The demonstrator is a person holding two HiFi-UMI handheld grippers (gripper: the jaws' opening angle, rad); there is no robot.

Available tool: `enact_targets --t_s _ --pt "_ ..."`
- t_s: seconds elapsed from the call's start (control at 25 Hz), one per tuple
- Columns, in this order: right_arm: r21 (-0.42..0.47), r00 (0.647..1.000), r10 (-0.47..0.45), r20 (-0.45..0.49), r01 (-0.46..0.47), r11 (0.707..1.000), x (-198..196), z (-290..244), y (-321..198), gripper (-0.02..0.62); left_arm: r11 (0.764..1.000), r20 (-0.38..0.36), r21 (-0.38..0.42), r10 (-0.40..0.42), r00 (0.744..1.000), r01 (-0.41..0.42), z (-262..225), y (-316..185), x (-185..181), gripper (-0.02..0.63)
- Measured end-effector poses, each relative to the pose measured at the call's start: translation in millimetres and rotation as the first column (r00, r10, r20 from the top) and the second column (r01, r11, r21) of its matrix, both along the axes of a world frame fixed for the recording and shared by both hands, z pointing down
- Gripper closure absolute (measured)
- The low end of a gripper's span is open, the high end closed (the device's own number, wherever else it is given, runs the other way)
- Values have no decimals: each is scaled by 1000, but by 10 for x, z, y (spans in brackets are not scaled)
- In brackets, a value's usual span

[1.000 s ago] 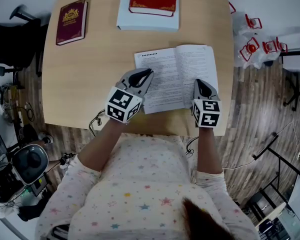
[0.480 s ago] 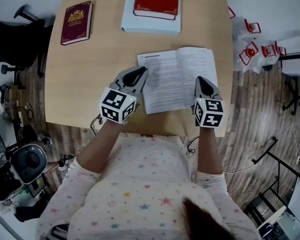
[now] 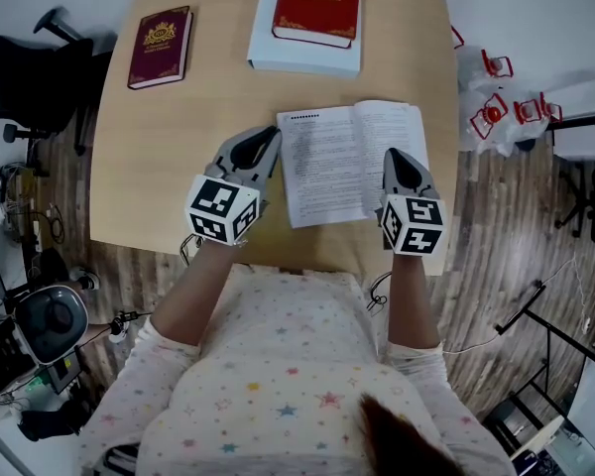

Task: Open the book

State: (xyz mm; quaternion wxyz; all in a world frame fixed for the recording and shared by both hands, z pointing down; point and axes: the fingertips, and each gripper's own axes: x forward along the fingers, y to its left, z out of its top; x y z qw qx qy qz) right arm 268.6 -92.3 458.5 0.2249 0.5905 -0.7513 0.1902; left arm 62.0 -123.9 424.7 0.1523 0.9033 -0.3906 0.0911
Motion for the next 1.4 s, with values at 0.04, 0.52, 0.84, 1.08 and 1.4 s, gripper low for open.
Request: enact_targets --t_s 0.04,0.52,0.84,1.08,1.4 --pt "10 1000 -3 2 3 1000 -18 -42 -10 594 1000 -4 5 -9 1000 9 -30 -9 -30 575" --pt "148 997 -79 19 75 986 -296 -624 -154 594 988 -40 97 -115 993 119 -494 -86 -378 575" --pt "217 994 -104 31 94 972 -449 -942 -202 594 974 -40 143 -172 984 176 -676 -108 -628 575" --pt "267 994 -103 46 87 960 -565 -1138 -211 594 966 -61 172 -186 981 194 -809 -151 -799 575" --pt "307 993 -99 58 76 948 -790 -1353 -245 594 956 -60 214 -193 979 202 -1000 -167 -977 575"
